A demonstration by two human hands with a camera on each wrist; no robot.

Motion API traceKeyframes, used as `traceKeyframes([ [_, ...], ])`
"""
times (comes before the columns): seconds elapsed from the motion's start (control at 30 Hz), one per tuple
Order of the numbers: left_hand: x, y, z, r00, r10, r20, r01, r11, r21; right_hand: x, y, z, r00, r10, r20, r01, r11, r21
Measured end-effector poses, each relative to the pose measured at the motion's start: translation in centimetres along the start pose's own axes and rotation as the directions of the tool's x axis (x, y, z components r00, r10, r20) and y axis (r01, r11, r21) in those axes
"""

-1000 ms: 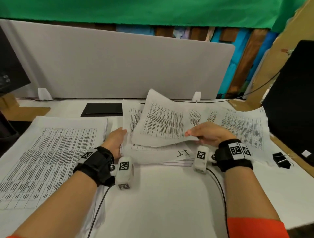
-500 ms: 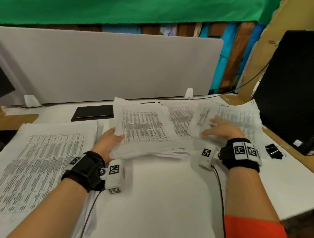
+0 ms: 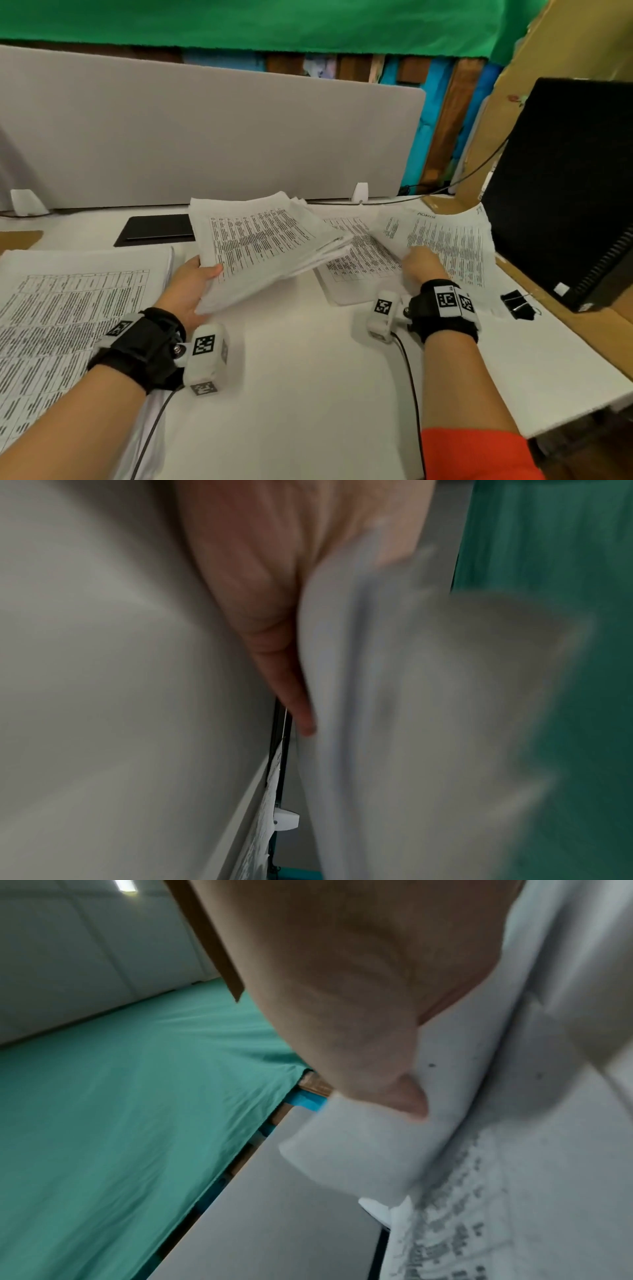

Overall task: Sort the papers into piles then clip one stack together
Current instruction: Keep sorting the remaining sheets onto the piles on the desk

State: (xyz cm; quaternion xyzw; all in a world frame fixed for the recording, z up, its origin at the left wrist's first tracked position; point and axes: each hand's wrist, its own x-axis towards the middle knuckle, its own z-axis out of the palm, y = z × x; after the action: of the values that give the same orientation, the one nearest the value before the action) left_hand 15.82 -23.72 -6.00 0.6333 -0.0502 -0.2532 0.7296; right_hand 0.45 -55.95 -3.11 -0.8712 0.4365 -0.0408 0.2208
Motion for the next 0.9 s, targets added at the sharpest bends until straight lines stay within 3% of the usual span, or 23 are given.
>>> traceKeyframes([
  [0.1,-0.4,-0.3,0.5,1.0,0.004,-0.01,-0.004,1.0,-0.019,-2.2,-2.1,-1.7,0.973,-0.096,-0.208,0.148,0.955,0.255],
  [0.2,-0.6,-0.2,1.0,1.0,0.003,-0.006,-0.003,1.0,0.006,-5.9,-6.1,-1.8,0.93,-0.298,-0.217,0.358,0.87,0.339],
  [0.33,-1.1,0.0,1.2,0.999,0.005,-0.038,-0.005,1.0,-0.001,-9.3,-11.0,1.5,0.792,-0.599,0.121,0.558,0.79,0.256],
  [0.43,-1.4,0.2,1.1,1.0,-0.01,-0.001,0.01,0.996,-0.09,-10.7,-12.7,3.5,0.681,-0.623,0.386,0.614,0.772,0.163],
  [0.53,-1.7,0.5,1.0,0.998,-0.047,0.035,0.053,0.974,-0.222,-11.0,-12.8,4.1,0.55,-0.646,0.53,0.655,0.727,0.207],
  [0.57,-1.4,0.4,1.0,1.0,-0.03,0.002,0.03,0.978,-0.207,-10.7,-12.5,4.1,0.555,-0.642,0.529,0.609,0.747,0.267],
  [0.6,-1.3,0.4,1.0,0.999,-0.005,-0.043,-0.003,0.985,-0.171,-10.3,-12.1,3.9,0.604,-0.644,0.47,0.532,0.765,0.363],
  [0.67,-0.9,0.2,0.7,0.989,0.025,-0.147,-0.036,0.997,-0.068,-8.4,-11.0,3.6,0.818,-0.526,0.232,0.359,0.784,0.507],
  [0.7,-0.9,0.1,0.6,0.986,0.034,-0.164,-0.042,0.998,-0.046,-7.4,-10.2,3.3,0.916,-0.384,0.116,0.271,0.804,0.529],
  [0.73,-0.8,0.1,0.6,0.986,0.044,-0.164,-0.049,0.998,-0.032,-6.3,-9.2,3.1,0.971,-0.236,0.046,0.174,0.822,0.543],
  [0.8,-1.0,0.2,0.7,0.988,0.055,-0.142,-0.062,0.997,-0.051,-4.3,-7.3,2.7,0.99,-0.083,0.113,0.009,0.842,0.54],
  [0.87,-1.1,0.2,0.8,0.987,0.067,-0.145,-0.077,0.995,-0.066,-3.0,-6.1,2.7,0.967,-0.088,0.241,-0.055,0.846,0.531],
  [0.9,-1.1,0.1,0.7,0.987,0.077,-0.138,-0.085,0.995,-0.057,-2.1,-5.7,3.0,0.964,-0.119,0.238,-0.03,0.841,0.541],
])
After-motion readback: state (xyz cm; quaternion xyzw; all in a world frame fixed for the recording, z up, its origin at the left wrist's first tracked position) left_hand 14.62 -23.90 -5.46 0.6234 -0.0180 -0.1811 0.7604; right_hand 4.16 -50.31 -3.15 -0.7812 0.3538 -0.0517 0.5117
